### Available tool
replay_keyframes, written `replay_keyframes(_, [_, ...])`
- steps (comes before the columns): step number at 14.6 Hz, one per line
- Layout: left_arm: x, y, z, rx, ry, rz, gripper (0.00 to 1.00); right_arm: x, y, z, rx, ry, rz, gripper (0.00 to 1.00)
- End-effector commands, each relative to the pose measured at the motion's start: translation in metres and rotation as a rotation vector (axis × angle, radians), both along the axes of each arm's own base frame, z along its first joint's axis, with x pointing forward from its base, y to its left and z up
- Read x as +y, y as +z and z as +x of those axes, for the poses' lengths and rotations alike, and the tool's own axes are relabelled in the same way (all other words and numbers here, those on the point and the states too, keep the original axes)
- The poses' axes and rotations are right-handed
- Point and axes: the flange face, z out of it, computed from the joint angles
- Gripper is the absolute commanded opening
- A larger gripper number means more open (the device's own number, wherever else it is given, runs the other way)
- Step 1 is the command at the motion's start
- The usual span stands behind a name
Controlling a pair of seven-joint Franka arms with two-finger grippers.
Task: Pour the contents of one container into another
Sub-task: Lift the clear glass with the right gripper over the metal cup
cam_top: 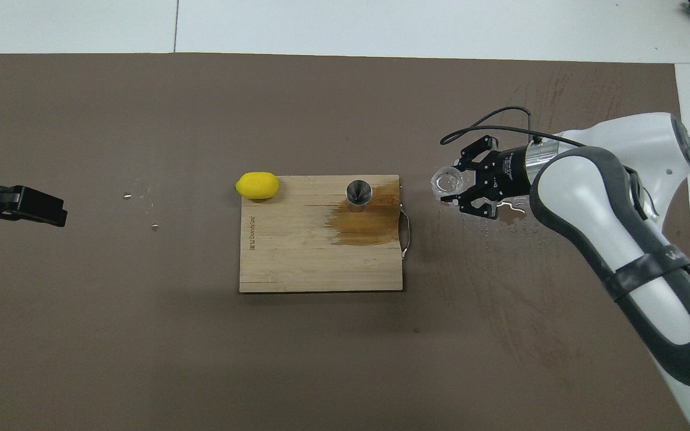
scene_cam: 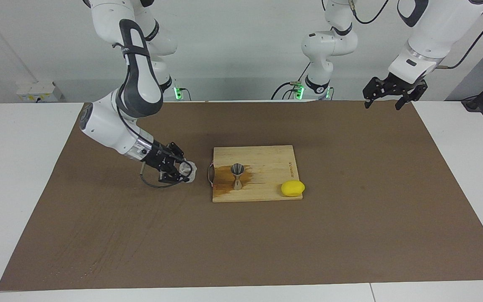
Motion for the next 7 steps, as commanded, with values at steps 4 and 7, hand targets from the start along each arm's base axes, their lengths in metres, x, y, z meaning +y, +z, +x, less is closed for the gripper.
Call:
replay_keyframes(4, [0.003,0.001,-0.006,0.008,-0.001,0.000,1.00,0.078,0.041,0.020,-0.018,-0.011,-0.160,0.00])
replay_keyframes(7, [0.003,0.001,-0.006,0.008,-0.002,0.000,1.00,0.101,0.048,0.019,-0.035,0.002,-0.220,0.00])
